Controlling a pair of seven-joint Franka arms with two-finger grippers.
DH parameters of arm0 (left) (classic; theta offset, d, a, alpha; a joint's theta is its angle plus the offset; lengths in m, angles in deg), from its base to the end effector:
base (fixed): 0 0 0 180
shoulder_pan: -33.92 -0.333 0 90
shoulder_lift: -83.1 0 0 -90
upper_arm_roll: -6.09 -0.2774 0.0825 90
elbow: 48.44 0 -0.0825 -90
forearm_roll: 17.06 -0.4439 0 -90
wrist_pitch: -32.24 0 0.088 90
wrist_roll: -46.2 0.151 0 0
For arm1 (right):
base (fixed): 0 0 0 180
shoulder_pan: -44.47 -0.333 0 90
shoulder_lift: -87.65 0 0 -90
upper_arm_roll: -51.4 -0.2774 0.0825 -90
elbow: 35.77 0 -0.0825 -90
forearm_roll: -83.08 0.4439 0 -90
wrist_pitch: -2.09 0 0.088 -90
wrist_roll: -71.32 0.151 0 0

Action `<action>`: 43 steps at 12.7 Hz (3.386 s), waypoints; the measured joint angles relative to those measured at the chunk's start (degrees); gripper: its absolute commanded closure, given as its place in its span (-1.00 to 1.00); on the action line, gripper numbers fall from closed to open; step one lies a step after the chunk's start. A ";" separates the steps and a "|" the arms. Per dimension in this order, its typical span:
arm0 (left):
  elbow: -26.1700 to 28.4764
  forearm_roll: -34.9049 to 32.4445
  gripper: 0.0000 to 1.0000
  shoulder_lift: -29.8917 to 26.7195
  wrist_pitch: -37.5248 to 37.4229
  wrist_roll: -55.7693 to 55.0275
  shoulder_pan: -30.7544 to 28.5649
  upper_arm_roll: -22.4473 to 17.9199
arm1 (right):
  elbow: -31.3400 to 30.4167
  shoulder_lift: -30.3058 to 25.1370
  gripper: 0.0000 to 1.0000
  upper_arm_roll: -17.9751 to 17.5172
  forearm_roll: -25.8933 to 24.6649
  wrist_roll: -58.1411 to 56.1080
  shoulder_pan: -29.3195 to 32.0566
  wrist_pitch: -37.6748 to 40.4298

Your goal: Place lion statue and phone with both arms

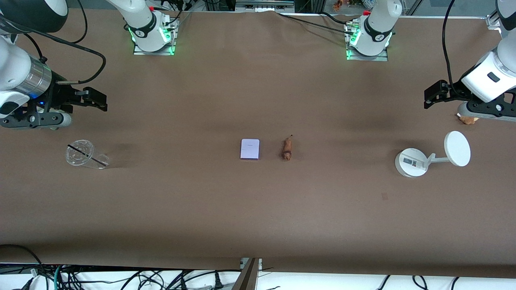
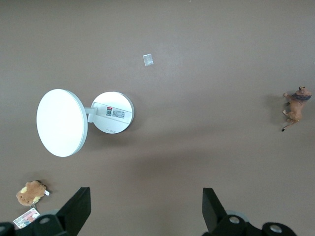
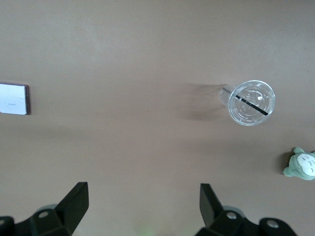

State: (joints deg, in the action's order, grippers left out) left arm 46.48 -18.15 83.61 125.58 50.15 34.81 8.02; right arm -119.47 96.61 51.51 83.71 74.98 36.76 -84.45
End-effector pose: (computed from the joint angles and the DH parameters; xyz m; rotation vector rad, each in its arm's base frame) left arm 0.6165 -0.0275 0.4957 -3.1172 0.1867 0.0572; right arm 0.6375 0.0869 0.4965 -3.1350 -0.1080 0.1685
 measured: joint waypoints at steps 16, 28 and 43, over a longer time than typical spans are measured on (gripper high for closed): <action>0.00 -1.08 -1.00 0.00 0.00 0.00 -0.01 -0.35 | 0.00 0.01 -0.99 -0.07 0.00 1.27 -0.16 -0.53; 0.00 -1.08 -1.00 0.00 0.00 -2.42 -0.12 -0.67 | -0.21 0.27 -0.99 -0.07 0.00 1.38 -0.21 -0.35; 0.00 -1.08 -1.00 0.00 -0.01 -2.43 -0.11 -0.54 | -0.26 0.30 -0.99 -0.06 -0.14 1.38 -0.22 -0.53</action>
State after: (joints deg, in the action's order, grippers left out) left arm 46.48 -19.23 83.61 125.58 47.73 34.70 7.47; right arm -119.72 96.90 51.46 83.57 76.36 36.54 -84.99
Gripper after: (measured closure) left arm 0.000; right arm 0.000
